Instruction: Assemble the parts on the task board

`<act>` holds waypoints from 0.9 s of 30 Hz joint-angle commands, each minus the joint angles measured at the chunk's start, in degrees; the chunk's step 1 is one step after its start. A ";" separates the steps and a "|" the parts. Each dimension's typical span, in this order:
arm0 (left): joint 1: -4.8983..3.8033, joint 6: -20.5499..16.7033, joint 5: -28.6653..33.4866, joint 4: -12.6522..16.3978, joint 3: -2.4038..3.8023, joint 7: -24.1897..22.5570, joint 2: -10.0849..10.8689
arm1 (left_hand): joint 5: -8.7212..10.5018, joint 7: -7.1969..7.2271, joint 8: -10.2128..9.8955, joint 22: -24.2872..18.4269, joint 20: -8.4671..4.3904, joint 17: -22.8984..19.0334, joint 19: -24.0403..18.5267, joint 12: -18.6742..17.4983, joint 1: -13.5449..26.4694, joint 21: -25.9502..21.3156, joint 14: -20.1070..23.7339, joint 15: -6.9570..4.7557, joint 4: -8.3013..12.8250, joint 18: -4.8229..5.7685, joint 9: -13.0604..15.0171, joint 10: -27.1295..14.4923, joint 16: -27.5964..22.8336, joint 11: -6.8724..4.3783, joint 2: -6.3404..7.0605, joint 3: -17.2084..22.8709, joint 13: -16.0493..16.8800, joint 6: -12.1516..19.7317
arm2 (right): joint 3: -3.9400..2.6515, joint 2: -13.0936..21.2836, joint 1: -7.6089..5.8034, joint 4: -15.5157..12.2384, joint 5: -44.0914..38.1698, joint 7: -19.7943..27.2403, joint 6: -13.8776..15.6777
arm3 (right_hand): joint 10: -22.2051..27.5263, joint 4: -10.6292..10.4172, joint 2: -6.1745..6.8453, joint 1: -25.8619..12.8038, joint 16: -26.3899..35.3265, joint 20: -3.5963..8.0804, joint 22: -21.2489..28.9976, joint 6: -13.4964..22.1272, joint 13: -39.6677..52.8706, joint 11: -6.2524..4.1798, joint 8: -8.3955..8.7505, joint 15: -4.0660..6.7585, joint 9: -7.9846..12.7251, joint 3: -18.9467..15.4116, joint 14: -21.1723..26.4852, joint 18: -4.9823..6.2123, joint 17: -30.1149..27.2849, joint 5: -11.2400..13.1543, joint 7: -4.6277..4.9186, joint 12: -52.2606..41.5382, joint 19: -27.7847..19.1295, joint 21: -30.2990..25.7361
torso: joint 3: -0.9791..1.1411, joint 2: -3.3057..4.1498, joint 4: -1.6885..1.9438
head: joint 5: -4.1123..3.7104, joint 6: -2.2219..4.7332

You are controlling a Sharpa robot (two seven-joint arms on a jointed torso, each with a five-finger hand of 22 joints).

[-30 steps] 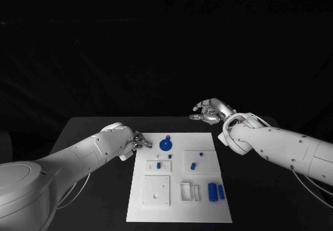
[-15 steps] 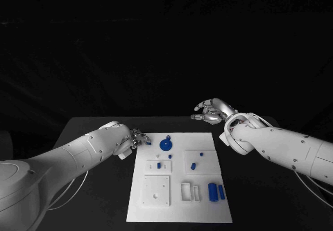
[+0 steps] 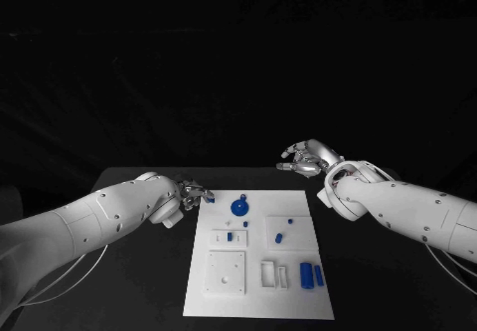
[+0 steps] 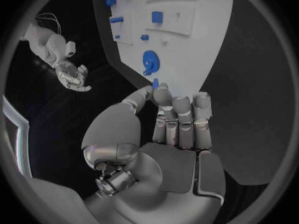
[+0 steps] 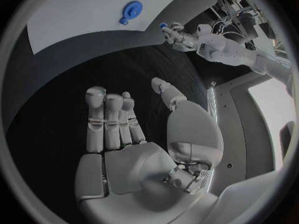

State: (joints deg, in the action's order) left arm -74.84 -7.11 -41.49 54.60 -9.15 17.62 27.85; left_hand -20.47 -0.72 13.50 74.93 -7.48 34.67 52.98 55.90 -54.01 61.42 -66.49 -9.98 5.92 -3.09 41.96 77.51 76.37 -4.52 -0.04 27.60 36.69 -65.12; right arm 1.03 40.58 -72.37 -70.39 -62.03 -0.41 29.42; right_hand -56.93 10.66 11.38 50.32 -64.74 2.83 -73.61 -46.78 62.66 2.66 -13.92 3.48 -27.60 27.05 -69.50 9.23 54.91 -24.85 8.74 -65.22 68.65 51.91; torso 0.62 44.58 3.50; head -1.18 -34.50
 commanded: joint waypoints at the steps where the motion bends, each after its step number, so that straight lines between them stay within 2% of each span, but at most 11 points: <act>1: -0.02 -5.74 -0.75 2.89 -0.24 0.25 0.98 | -0.63 -0.43 0.29 0.81 -7.41 -0.10 0.64 -0.31 0.26 0.40 -1.17 -0.59 8.62 0.17 5.59 1.32 0.25 -0.71 0.32 8.34 -0.07 -2.06 | -0.03 0.04 0.00 -0.20 -0.03 0.29 -0.49 | 0.27 -0.20 -0.28 -0.03 0.10 0.43 -0.05 0.02 -0.07 0.11 -0.10 0.09 0.08 -0.13 -0.22 5.77 -0.08 0.30 0.54 -0.33 0.15 -0.38 | -0.02 -0.32 0.27 | 0.01 -0.17; 3: 0.03 -6.46 -1.23 4.08 -0.38 0.38 1.49 | -0.98 -0.36 0.34 0.80 -7.45 -0.13 0.79 -0.35 0.30 0.44 -1.34 -0.65 8.67 0.13 5.63 1.49 0.25 -0.78 0.47 8.41 -0.09 -2.22 | -0.02 0.05 0.00 -0.25 -0.03 0.29 -0.49 | 0.27 -0.20 -0.28 -0.03 0.10 0.43 -0.05 0.02 -0.08 0.11 -0.10 0.09 0.08 -0.13 -0.22 5.77 -0.08 0.29 0.54 -0.34 0.16 -0.39 | -0.01 -0.37 0.30 | 0.00 -0.12; 6: 0.06 -8.61 -3.56 6.92 -1.60 0.91 2.64 | -2.14 -0.17 0.46 0.80 -7.57 -0.16 1.25 -0.37 0.39 0.62 -1.86 -0.84 8.78 0.03 5.73 2.01 0.28 -0.96 0.86 8.58 -0.09 -2.64 | -0.02 0.06 0.00 -0.25 -0.03 0.33 -0.53 | 0.28 -0.22 -0.28 -0.04 0.10 0.43 -0.06 0.02 -0.09 0.11 -0.10 0.09 0.08 -0.13 -0.22 5.77 -0.08 0.28 0.54 -0.34 0.16 -0.39 | 0.04 -0.40 0.21 | 0.07 -0.19; 8: 0.12 -9.53 -5.45 8.55 -2.06 1.27 3.20 | -3.38 0.01 0.56 0.80 -7.68 -0.16 1.68 -0.34 0.45 0.80 -2.35 -1.03 8.86 -0.07 5.82 2.42 0.35 -1.14 1.13 8.69 -0.04 -3.02 | -0.02 0.13 0.00 -0.31 -0.03 0.32 -0.57 | 0.28 -0.23 -0.29 -0.04 0.10 0.43 -0.06 0.02 -0.10 0.11 -0.10 0.09 0.08 -0.12 -0.22 5.77 -0.08 0.27 0.54 -0.35 0.16 -0.39 | 0.00 -0.51 0.23 | 0.07 -0.30; 10: 0.13 -10.54 -7.44 10.56 -3.15 1.75 3.97 | -3.98 0.08 0.62 0.80 -7.74 -0.15 1.89 -0.30 0.48 0.89 -2.58 -1.13 8.95 -0.12 5.87 2.58 0.40 -1.23 1.36 8.71 0.02 -3.24 | -0.02 0.21 0.01 -0.27 -0.02 0.31 -0.65 | 0.28 -0.23 -0.29 -0.04 0.10 0.43 -0.06 0.02 -0.10 0.10 -0.10 0.09 0.08 -0.12 -0.22 5.77 -0.08 0.26 0.54 -0.35 0.16 -0.40 | 0.04 -0.53 0.26 | 0.07 -0.36; 13: 0.15 -11.46 -9.73 12.83 -4.45 2.40 4.84 | -4.35 0.16 0.68 0.81 -7.78 -0.13 2.04 -0.24 0.48 0.97 -2.74 -1.20 9.00 -0.16 5.92 2.69 0.44 -1.30 1.54 8.76 0.08 -3.43 | -0.01 0.35 0.01 -0.20 0.00 0.30 -0.69 | 0.28 -0.23 -0.30 -0.04 0.10 0.43 -0.06 0.02 -0.11 0.10 -0.10 0.09 0.08 -0.11 -0.22 5.77 -0.09 0.24 0.54 -0.36 0.16 -0.40 | 0.07 -0.54 0.31 | 0.09 -0.45; 21: 1.32 -12.96 -11.72 16.57 -4.61 3.04 6.39 | -4.70 0.27 0.75 0.83 -7.84 -0.07 2.25 -0.11 0.45 1.09 -2.97 -1.29 9.01 -0.21 5.97 2.83 0.55 -1.41 1.77 8.83 0.21 -3.72 | 0.01 0.38 0.02 0.03 0.01 0.28 -0.80 | 0.30 -0.23 -0.30 -0.01 0.11 0.44 -0.07 0.01 -0.14 0.10 -0.11 0.10 0.09 -0.09 -0.21 5.77 -0.09 0.18 0.53 -0.37 0.15 -0.42 | 0.01 -0.44 0.28 | 0.22 -0.55; 27: 2.17 -14.09 -12.89 17.63 -4.62 2.93 6.66 | -4.97 0.36 0.80 0.87 -7.90 0.00 2.45 0.07 0.39 1.25 -3.17 -1.37 9.01 -0.27 6.01 2.95 0.69 -1.50 1.97 8.92 0.35 -3.96 | 0.01 0.37 0.03 -0.04 0.01 0.29 -0.77 | 0.32 -0.24 -0.30 0.00 0.12 0.44 -0.08 0.01 -0.17 0.10 -0.11 0.10 0.10 -0.08 -0.20 5.77 -0.09 0.14 0.53 -0.39 0.15 -0.44 | 0.05 -0.45 0.31 | 0.32 -0.75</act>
State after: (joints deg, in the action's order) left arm -72.76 -19.05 -52.16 71.91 -13.81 20.34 34.55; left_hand -25.13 -0.68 13.99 74.91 -7.98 34.59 55.11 55.90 -53.12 62.34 -68.42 -9.85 7.56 -3.09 43.24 79.13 76.81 -4.91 2.02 28.93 37.00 -67.18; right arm 1.06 40.97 -72.35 -70.33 -61.96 -0.41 29.35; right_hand -56.93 10.66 11.38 50.32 -64.73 2.83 -73.59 -46.76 62.56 2.66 -13.92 3.45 -27.55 27.05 -69.46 9.24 54.91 -24.85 8.98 -65.21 68.66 51.68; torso 0.66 44.09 3.82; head -0.90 -35.15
